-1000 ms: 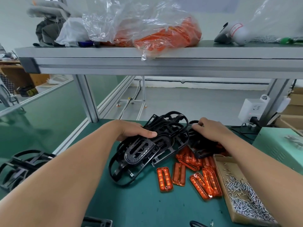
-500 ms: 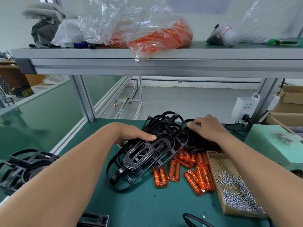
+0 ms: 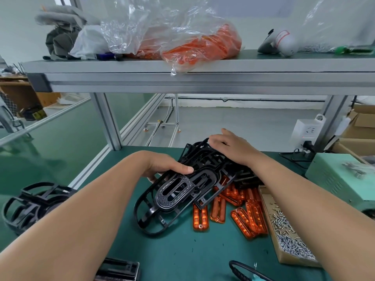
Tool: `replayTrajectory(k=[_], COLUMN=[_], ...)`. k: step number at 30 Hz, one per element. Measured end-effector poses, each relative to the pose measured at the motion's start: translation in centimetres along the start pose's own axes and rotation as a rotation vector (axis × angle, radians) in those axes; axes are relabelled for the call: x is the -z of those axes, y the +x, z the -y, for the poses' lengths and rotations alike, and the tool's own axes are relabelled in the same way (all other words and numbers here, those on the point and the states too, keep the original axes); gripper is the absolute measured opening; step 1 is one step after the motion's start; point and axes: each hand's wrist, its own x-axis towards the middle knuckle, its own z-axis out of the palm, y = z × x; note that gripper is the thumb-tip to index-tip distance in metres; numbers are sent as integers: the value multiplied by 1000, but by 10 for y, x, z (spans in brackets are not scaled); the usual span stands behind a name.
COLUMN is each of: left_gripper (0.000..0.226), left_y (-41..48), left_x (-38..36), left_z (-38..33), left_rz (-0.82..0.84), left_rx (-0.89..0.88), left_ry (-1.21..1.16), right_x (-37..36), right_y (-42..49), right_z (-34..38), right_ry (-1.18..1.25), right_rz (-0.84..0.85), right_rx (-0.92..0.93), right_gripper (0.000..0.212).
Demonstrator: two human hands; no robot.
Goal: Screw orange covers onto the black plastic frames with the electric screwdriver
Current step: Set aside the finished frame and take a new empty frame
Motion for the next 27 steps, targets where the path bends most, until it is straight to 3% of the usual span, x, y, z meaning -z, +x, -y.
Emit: replayTrajectory(k=[4,12,19,23,27], left_gripper=[81,107,74,113,106], left_y=[-3,-8,-25,-33,-43], left_x=[-2,-8,-3,4,11], left_z=[-3,-5,4,15,23], left_rz=[-9,-10,11,-64,-89], left_rx=[-8,-51,-58,-40,-28], left_ry=[17,53,-36,-43,-31], right_x=[-3,-4,2,6,12], right_y=[7,-7,-18,-22,-31], right_z=[13,-5,4,7,6], right_ry=[-85,-156,-88,-40,3], right_rz=[132,82,46,10,-35], right_rx=[-9,-42,-27,11,54], right_gripper=[97,94,119,124,120])
